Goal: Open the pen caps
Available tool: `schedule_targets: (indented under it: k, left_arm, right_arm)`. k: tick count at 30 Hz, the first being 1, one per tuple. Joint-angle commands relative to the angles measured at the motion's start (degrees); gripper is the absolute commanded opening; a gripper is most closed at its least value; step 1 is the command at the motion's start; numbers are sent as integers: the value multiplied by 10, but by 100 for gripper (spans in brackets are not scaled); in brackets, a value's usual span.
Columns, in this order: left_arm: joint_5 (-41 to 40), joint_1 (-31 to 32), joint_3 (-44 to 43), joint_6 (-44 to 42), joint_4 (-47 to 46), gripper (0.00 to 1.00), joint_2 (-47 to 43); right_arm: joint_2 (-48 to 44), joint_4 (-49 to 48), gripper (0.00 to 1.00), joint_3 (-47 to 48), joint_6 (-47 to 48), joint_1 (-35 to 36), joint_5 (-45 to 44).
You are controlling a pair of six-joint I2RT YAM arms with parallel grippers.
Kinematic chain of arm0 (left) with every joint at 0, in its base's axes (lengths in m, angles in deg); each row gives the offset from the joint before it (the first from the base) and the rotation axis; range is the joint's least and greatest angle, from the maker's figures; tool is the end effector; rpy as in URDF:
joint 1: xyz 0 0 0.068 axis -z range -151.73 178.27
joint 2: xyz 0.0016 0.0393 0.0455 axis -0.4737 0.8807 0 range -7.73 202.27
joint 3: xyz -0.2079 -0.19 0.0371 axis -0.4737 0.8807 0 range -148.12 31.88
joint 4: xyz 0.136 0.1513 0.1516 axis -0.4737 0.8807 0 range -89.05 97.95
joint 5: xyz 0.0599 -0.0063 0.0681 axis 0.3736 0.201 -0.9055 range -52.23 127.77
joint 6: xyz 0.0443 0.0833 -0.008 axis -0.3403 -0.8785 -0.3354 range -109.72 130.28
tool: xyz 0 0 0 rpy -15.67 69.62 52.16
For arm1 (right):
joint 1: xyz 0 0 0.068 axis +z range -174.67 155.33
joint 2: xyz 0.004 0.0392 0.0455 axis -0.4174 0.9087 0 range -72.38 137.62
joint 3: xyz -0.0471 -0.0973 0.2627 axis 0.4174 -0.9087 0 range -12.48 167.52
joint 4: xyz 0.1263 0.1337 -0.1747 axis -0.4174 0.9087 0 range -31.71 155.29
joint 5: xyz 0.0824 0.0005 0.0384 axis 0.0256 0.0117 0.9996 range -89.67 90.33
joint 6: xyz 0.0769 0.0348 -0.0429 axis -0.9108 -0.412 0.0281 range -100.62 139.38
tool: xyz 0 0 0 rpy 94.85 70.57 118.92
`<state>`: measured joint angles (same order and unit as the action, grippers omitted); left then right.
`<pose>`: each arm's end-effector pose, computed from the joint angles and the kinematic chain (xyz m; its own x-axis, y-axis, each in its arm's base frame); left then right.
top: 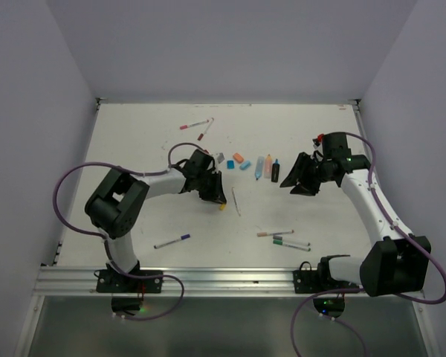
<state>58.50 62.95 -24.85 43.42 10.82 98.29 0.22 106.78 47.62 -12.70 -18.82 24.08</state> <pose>0.2910 -0.2383 0.1059 -0.9637 0.0450 -0.2630 0.1845 0.8246 -0.5348 0.2506 0.0604 0.2506 -0.8899 0.3974 -0.2239 0.2183 0.8020 0.5560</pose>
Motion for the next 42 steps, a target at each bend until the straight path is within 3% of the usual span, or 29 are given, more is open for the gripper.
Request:
schedule_targets:
  k: [1,18,19,24,27,37,40,41,42]
  left_arm:
    - [-203,-8,46,-79,144,0,59]
    - [-242,-37,5,-63,168,3,53]
    - [-242,-37,7,-64,166,9,51]
    - [-242,-37,16,-61,164,15,40]
    - [-242,-37,27,-63,160,28,28]
    - [-230,-38,31,-62,161,39,-46]
    - [-235,-38,23,-71,163,56,-96]
    - [-242,-38,19,-75,168,69,-106]
    - [-249,-37,9,-77,175,75,-114]
  right_arm:
    - [-9,5,49,16,4,-4,11]
    - [-10,4,49,12,12,-5,16]
    - [-10,4,49,13,12,-5,16]
    - [-10,3,49,10,14,-6,16]
    - [-6,0,49,8,13,-6,20]
    - [5,-5,49,13,12,-5,26]
    - [8,-7,49,15,13,-6,26]
    - [10,-7,49,15,13,-5,29]
    - [11,-8,49,14,13,-5,30]
